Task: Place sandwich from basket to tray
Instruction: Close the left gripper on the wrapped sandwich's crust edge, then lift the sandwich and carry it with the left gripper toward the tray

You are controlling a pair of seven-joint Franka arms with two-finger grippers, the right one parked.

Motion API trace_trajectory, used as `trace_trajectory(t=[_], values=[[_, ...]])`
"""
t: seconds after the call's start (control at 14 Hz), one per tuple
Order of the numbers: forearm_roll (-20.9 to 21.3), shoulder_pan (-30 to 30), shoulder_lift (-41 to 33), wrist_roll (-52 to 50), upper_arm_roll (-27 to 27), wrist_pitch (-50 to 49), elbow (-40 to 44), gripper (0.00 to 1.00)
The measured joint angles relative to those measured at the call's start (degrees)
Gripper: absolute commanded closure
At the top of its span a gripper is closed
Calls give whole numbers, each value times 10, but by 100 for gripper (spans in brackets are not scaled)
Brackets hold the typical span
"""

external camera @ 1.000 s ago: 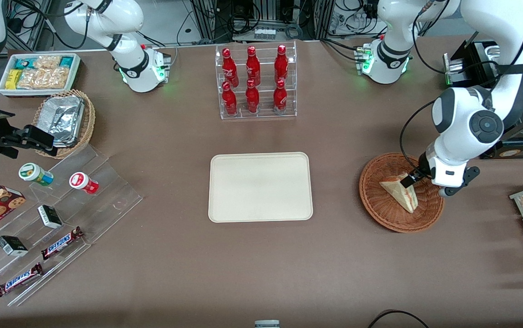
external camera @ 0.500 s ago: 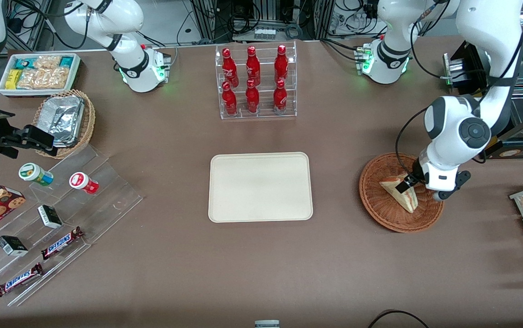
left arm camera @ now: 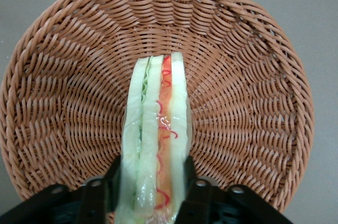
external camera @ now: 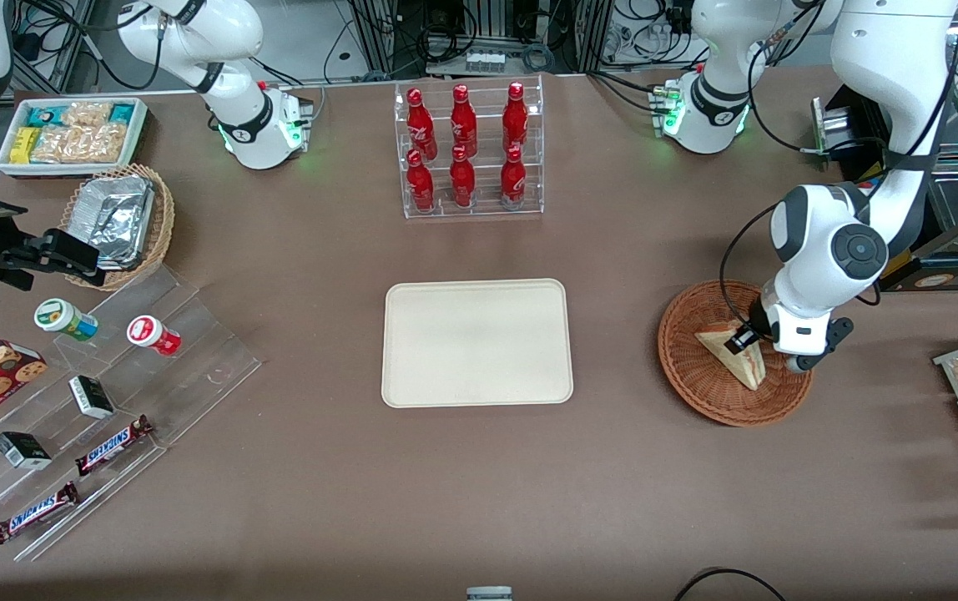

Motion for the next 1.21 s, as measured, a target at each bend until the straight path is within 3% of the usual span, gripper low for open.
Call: trace_trajectory(t=[0.21,0.5,0.79,1.21], values=[[0,-2,-7,2,-4,-24,13,100],[11,-32,-59,24,-20,-190,84,100],[11,-116,-81,24,-29,-343,195,100],[10,-267,-5,18,-32,-354,290,100]])
